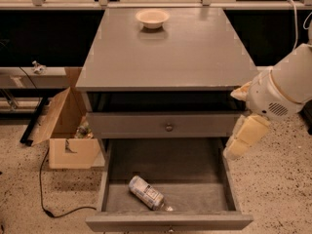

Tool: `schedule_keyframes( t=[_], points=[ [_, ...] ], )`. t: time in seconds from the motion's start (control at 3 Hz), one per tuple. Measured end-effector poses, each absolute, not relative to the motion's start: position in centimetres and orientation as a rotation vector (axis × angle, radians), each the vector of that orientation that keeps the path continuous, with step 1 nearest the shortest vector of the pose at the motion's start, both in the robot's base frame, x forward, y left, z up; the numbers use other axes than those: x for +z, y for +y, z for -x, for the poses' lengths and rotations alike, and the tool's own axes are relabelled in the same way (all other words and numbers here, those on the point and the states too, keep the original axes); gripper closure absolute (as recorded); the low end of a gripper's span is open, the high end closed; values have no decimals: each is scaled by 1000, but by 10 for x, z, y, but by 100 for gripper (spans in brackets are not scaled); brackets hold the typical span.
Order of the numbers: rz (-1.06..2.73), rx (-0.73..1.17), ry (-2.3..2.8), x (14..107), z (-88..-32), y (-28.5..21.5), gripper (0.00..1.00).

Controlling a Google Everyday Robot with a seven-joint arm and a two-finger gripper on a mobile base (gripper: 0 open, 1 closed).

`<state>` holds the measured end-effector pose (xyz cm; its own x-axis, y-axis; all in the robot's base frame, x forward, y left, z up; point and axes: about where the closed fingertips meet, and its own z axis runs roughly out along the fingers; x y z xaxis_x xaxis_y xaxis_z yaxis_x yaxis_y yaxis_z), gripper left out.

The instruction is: Pick blue plastic bottle from middle drawer and place on counter

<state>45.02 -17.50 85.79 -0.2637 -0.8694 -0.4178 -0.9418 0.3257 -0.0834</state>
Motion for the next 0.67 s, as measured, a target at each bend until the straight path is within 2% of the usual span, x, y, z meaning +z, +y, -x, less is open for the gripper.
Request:
schedule_keyframes(
  t=[0.67],
  points=[
    [1559,272,2236,831,-458,-172,0]
  ],
)
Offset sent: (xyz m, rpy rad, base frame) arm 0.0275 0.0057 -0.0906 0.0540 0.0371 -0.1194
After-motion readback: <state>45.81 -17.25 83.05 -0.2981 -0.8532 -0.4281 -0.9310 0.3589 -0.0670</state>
